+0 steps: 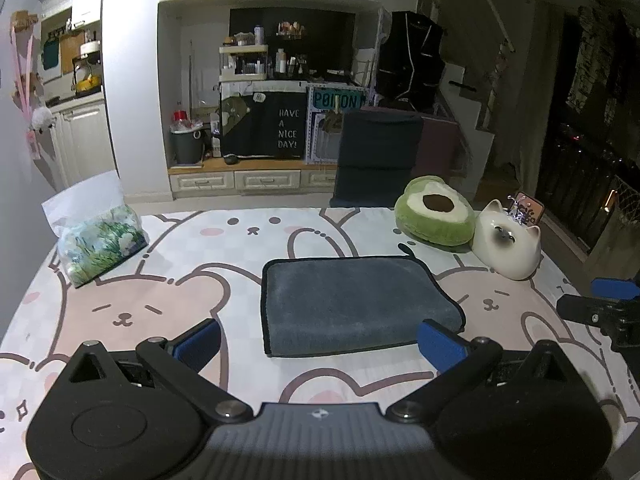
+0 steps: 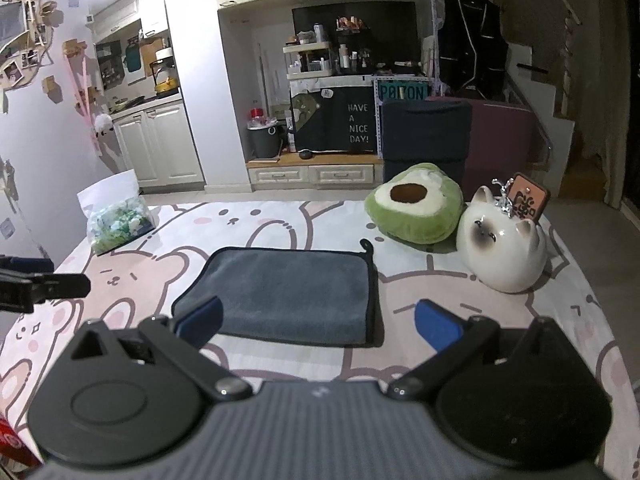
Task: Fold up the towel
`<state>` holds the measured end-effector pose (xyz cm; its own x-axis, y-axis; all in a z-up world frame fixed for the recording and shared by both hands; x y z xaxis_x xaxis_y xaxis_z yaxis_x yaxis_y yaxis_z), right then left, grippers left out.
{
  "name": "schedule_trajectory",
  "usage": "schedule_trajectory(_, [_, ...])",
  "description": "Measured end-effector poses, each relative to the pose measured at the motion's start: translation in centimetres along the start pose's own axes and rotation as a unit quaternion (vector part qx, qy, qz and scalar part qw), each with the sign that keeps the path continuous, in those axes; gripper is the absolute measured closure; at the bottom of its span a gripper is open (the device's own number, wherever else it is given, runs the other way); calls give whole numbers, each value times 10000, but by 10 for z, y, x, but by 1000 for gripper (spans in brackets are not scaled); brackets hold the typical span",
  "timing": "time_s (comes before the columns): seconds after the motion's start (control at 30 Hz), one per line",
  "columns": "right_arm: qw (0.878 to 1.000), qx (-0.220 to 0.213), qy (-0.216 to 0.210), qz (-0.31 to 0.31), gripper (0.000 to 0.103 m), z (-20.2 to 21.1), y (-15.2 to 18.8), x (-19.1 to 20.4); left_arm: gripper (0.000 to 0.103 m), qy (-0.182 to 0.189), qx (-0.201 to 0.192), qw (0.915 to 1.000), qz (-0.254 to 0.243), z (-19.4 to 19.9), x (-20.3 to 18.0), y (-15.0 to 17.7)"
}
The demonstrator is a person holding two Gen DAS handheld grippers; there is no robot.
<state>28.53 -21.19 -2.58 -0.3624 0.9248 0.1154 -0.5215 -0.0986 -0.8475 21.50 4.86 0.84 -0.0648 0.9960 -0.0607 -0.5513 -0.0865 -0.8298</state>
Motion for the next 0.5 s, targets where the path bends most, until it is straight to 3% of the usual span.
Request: schedule_trajectory(0.5, [9995, -137, 200, 181, 0, 31, 20, 7, 0, -112, -86, 9998, -164, 30, -9, 20])
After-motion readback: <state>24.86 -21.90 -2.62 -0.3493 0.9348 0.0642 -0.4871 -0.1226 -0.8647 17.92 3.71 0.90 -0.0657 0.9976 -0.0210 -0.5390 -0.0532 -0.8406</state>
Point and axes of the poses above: each gripper's, at about its wrist camera, not at the fingertips, and z roughly against the way its jaws point, x to its left, y to its underside, the point moved 6 cm from there along -z, roughly the way its jaws point, and after that the axes turned 5 degrees about -x, right-handed, at the moved point
